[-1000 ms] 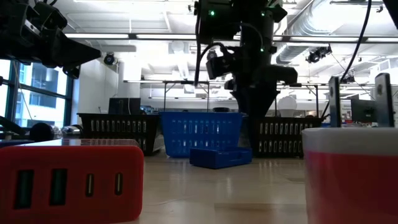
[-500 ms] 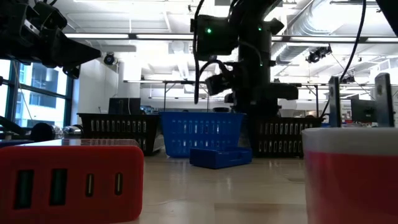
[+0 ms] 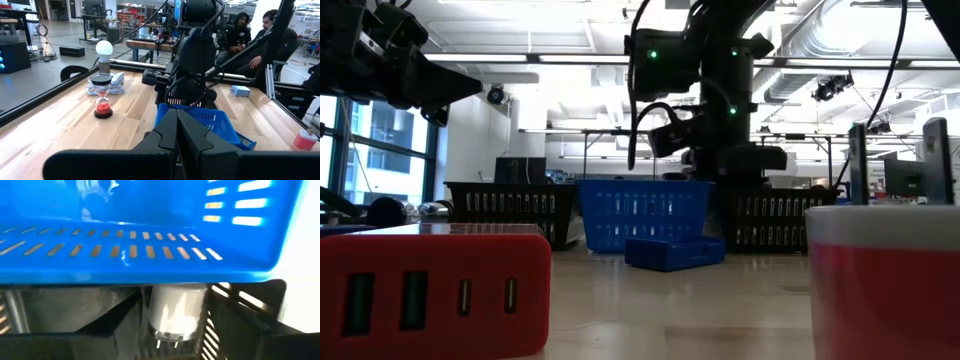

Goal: Pick & Place Office items
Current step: Put the white charger adapter into the right black bin, then put the blue hourglass into the blue bin

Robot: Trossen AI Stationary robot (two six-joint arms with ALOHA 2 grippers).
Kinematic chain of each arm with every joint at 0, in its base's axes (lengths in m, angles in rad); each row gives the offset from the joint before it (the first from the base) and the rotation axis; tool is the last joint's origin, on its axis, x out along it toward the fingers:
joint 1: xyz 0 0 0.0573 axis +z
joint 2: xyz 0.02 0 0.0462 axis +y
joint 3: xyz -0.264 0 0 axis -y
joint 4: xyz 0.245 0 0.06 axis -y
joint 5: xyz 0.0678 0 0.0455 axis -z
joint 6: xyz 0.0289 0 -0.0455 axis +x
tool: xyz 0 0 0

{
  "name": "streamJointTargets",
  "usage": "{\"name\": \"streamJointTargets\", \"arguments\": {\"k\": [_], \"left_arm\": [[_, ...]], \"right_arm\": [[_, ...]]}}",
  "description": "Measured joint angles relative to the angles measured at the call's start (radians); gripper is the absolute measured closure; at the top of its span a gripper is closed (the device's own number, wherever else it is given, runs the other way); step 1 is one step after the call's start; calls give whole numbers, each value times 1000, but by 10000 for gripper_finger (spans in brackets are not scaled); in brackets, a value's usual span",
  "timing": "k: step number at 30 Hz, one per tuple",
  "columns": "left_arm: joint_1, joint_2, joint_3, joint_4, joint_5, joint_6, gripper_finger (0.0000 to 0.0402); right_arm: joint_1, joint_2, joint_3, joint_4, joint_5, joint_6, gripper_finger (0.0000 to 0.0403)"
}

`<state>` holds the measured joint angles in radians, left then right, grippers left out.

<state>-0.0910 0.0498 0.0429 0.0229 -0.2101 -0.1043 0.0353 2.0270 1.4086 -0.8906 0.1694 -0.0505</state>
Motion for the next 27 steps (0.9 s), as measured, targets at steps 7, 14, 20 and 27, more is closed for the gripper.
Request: {"name": "streamJointTargets", "arguments": {"k": [7, 14, 20, 27], "left_arm": [[0, 0, 0, 0, 0, 0, 401], [0, 0, 0, 0, 0, 1, 401], [0, 0, 0, 0, 0, 0, 401], [-1, 0, 0, 2, 0, -114, 401]], "right_arm": [[20, -26, 0, -10, 46, -14, 161], [31, -103, 0, -32, 47, 5, 159], [57, -208, 2, -51, 37, 72, 159], [126, -336, 2, -69, 26, 186, 159]]}}
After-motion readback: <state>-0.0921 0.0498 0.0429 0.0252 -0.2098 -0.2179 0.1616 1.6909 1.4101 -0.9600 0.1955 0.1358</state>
